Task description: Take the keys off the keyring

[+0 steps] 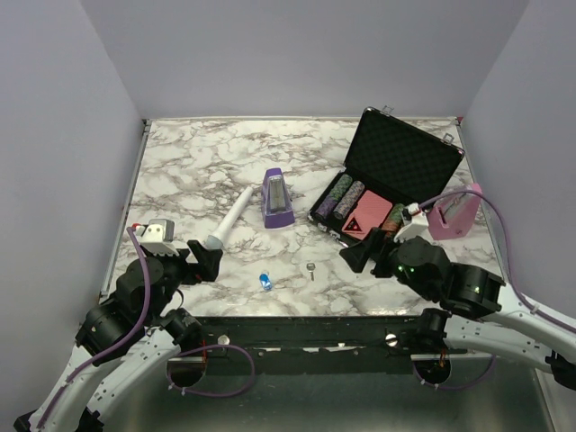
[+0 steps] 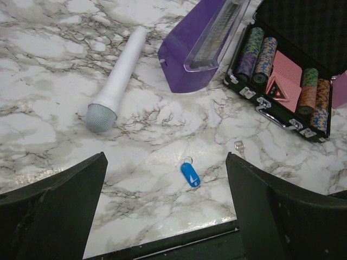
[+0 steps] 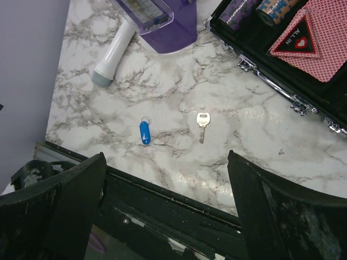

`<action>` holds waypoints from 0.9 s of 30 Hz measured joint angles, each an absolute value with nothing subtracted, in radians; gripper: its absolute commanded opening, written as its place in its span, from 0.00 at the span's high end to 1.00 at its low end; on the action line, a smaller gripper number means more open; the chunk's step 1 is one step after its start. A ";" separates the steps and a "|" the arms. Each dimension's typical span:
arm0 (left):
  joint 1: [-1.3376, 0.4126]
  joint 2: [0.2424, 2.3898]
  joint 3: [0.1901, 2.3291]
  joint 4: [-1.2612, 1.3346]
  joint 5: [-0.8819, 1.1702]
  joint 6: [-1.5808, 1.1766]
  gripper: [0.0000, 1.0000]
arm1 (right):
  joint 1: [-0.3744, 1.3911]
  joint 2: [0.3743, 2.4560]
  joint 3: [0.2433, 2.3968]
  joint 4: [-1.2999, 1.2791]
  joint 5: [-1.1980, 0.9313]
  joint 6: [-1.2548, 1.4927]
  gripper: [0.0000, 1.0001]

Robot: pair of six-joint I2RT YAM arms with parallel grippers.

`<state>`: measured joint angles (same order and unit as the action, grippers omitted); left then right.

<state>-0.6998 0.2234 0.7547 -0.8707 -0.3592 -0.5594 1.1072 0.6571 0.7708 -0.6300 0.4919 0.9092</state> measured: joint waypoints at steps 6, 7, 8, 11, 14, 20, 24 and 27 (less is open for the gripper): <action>-0.700 0.223 0.755 -0.869 -0.359 -0.557 0.01 | 1.107 0.559 0.723 -0.633 0.452 0.957 0.00; -0.700 0.223 0.755 -0.869 -0.359 -0.557 0.01 | 1.107 0.534 0.711 -0.635 0.444 0.966 0.00; -0.700 0.223 0.755 -0.869 -0.359 -0.557 0.01 | 1.107 0.503 0.697 -0.639 0.434 0.976 0.00; -0.700 0.223 0.755 -0.869 -0.359 -0.557 0.01 | 1.107 0.414 0.669 -0.664 0.419 1.002 0.00; -0.700 0.223 0.755 -0.869 -0.359 -0.557 0.01 | 1.107 0.307 0.658 -0.710 0.414 1.031 0.00; -0.700 0.223 0.755 -0.869 -0.359 -0.557 0.01 | 1.107 0.134 0.651 -0.762 0.398 1.078 0.00; -0.700 0.223 0.755 -0.869 -0.359 -0.557 0.01 | 1.107 0.129 0.644 -0.820 0.392 1.123 0.00; -0.700 0.223 0.755 -0.869 -0.360 -0.557 0.01 | 1.107 0.192 0.644 -0.853 0.379 1.133 0.00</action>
<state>-0.6998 0.2234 0.7547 -0.8688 -0.3595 -0.5571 1.1072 0.1925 0.6437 -0.8528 0.3786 1.1332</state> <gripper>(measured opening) 0.988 0.998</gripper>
